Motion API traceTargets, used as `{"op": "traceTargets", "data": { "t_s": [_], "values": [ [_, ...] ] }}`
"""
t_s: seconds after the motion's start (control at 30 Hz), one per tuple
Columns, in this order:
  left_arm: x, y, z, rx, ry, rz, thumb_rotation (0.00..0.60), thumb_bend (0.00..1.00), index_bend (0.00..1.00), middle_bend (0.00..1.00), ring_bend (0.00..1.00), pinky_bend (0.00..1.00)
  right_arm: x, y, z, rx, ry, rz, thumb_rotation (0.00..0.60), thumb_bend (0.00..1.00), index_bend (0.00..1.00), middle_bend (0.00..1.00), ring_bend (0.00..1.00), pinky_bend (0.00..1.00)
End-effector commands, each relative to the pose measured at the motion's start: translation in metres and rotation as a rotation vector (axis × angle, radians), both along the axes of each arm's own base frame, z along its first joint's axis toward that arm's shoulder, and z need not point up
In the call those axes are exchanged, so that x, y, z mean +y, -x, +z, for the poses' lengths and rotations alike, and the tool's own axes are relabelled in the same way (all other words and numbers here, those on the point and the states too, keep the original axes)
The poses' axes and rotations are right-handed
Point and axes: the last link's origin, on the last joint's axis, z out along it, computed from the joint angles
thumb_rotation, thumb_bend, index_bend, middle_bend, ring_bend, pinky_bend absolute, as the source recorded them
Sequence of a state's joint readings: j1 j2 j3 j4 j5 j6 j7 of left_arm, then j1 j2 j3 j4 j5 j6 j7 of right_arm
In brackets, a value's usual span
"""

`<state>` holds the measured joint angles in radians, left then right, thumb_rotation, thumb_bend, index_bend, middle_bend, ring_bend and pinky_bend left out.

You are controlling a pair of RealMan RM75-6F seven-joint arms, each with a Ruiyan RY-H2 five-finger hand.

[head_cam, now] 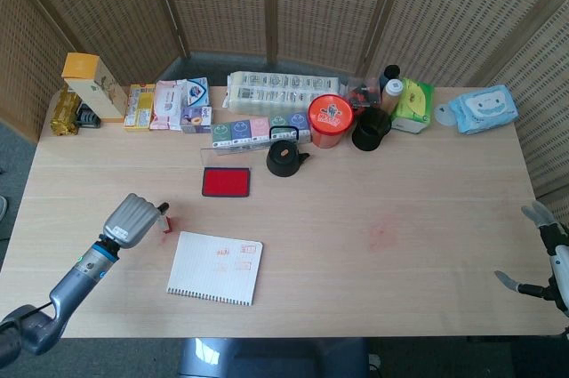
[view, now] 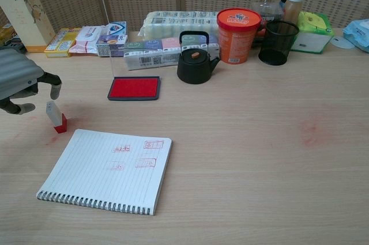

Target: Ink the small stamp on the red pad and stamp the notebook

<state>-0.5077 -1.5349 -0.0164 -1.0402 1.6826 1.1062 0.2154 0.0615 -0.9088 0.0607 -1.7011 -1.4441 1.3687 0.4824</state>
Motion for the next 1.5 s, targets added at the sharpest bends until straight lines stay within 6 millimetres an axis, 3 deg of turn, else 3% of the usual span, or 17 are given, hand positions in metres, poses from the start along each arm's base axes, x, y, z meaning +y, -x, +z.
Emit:
{"op": "traceTargets", "data": {
  "t_s": [0.03, 0.73, 1.5],
  "values": [
    [0.002, -0.001, -0.002, 0.013, 0.000, -0.007, 0.600, 0.28, 0.46, 1.00, 1.00, 1.00, 0.000, 0.001, 0.000, -0.001, 0.001, -0.002, 0.600, 0.13, 0.00, 0.00, 0.00, 0.00],
    [0.006, -0.009, -0.021, 0.037, 0.027, -0.012, 0.600, 0.37, 0.47, 1.00, 1.00, 1.00, -0.002, 0.003, 0.001, -0.003, -0.001, -0.013, 0.600, 0.13, 0.00, 0.00, 0.00, 0.00],
    [0.002, -0.004, -0.023, 0.040, 0.028, -0.010, 0.600, 0.40, 0.67, 1.00, 1.00, 1.00, -0.002, 0.003, 0.001, -0.009, -0.001, -0.008, 0.600, 0.13, 0.00, 0.00, 0.00, 0.00]
  ]
}}
